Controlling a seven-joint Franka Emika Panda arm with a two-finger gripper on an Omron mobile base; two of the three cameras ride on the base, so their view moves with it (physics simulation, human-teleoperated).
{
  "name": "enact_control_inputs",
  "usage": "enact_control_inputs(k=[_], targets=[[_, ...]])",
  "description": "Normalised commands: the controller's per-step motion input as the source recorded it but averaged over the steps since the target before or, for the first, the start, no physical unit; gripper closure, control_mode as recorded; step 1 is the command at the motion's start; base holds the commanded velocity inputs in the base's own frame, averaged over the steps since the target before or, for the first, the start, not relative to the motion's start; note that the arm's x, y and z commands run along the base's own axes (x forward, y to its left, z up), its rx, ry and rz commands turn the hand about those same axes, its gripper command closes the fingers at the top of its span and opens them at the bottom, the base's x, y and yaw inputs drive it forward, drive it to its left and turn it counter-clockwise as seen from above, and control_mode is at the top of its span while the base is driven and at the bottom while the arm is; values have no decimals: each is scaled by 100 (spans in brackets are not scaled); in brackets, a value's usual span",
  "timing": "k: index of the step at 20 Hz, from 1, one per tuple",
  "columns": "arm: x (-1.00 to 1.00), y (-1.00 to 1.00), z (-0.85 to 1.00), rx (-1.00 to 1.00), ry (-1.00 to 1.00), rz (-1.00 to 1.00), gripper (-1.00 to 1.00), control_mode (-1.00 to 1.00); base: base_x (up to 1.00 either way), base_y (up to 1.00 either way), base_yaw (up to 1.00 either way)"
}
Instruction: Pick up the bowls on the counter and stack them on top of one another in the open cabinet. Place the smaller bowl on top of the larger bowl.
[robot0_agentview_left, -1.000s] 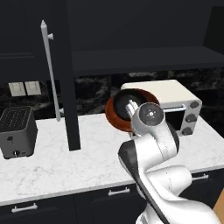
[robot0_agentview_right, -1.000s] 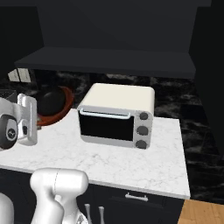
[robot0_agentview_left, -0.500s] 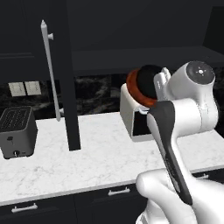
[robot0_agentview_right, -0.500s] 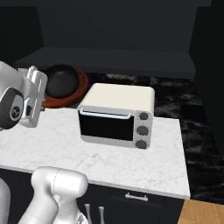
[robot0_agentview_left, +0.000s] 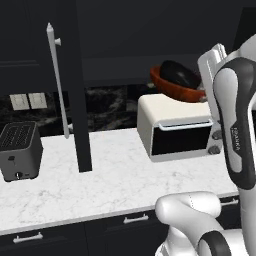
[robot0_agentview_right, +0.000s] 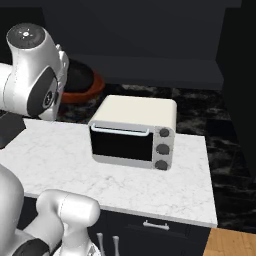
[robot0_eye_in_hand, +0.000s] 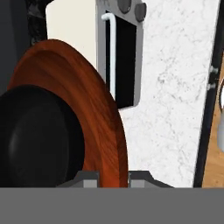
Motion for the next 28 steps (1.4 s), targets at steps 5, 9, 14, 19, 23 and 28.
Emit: enact_control_inputs(k=[5, 9, 14, 19, 23, 28], targets=[[3, 0, 0, -12, -24, 0, 100, -100, 0, 0, 0], [26, 0, 0, -9, -21, 0, 100, -100, 0, 0, 0], [46, -2, 3, -2, -8, 0, 100, -100, 0, 0, 0], [55, -4, 6, 0, -3, -1, 100, -100, 0, 0, 0], [72, -6, 0, 0, 0, 0, 100, -100, 0, 0, 0], [72, -3, 0, 0, 0, 0, 100, -100, 0, 0, 0]])
